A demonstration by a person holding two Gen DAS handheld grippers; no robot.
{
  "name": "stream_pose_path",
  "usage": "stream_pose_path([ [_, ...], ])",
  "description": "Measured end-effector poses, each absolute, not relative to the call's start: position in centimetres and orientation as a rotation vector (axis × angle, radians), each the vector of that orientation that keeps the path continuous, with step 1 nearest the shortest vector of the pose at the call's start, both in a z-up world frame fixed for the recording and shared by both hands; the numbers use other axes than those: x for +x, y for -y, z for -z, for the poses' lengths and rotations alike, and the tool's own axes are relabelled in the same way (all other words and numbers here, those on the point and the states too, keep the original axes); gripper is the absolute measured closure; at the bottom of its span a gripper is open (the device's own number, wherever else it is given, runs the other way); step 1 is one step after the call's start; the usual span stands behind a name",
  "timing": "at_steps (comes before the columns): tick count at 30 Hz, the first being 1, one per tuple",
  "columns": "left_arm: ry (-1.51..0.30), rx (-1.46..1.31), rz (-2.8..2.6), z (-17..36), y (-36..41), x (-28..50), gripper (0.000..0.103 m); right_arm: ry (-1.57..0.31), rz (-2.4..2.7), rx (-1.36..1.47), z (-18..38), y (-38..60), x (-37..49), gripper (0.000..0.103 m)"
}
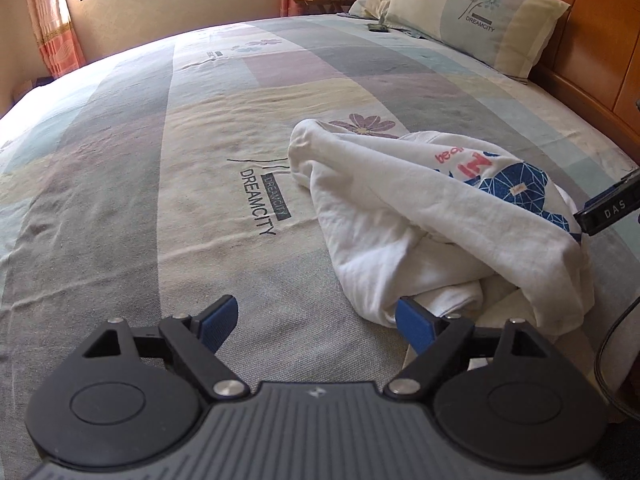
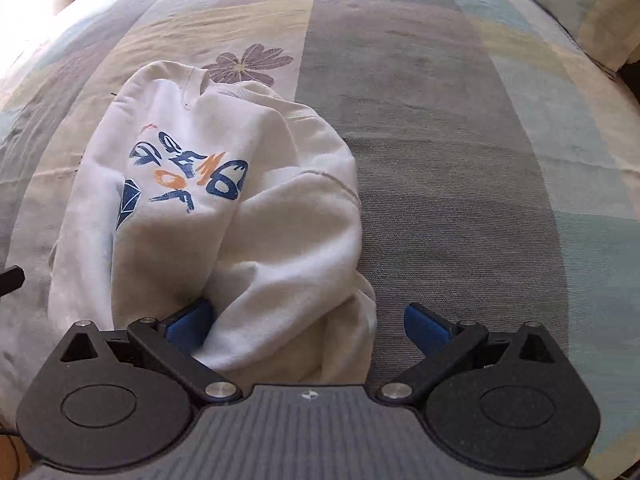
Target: Fold clothes
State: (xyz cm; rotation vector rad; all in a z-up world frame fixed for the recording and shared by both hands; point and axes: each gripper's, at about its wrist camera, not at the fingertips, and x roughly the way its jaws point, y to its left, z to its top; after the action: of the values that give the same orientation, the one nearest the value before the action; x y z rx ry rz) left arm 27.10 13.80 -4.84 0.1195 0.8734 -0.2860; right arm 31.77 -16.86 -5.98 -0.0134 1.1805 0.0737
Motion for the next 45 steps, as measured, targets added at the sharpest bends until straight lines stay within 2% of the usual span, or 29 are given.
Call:
stream_pose_path([
  [8, -0.879, 0.060, 0.342, 5.4, -14.4, 27.8, 0.016, -1.103, 0.157, -0.045, 5.2, 21.0, 31.7, 0.000],
  [11, -0.878, 0.050, 0.376, 5.8, -13.8, 28.5, 0.012, -1.071, 0.166, -0.060, 4.5, 19.9, 31.1, 0.000],
  [16, -0.918, 0.071, 0.384, 8.3, -11.6, 31.2, 0.012, -1.047, 0.104, 0.015, 4.3, 18.4, 29.5, 0.000],
  [20, -0.906, 0.192, 0.208, 9.3, -10.6, 32.5, 0.012, -1.021, 0.083, 0.070, 3.6, 17.2, 28.3, 0.000],
  [32, -0.796, 0.319, -0.120, 5.4, -19.5, 34.8, 0.010, -0.953, 0.111, 0.088, 2.0, 18.4, 27.0, 0.000],
  [42, -0.847, 0.341, -0.242, 5.7, -22.2, 36.2, 0.010, -0.966, 0.082, 0.094, 2.9, 19.1, 27.1, 0.000],
  [45, -0.874, 0.315, -0.160, 6.1, -20.9, 34.7, 0.011, -0.979, 0.056, 0.099, 3.2, 19.2, 27.1, 0.000],
])
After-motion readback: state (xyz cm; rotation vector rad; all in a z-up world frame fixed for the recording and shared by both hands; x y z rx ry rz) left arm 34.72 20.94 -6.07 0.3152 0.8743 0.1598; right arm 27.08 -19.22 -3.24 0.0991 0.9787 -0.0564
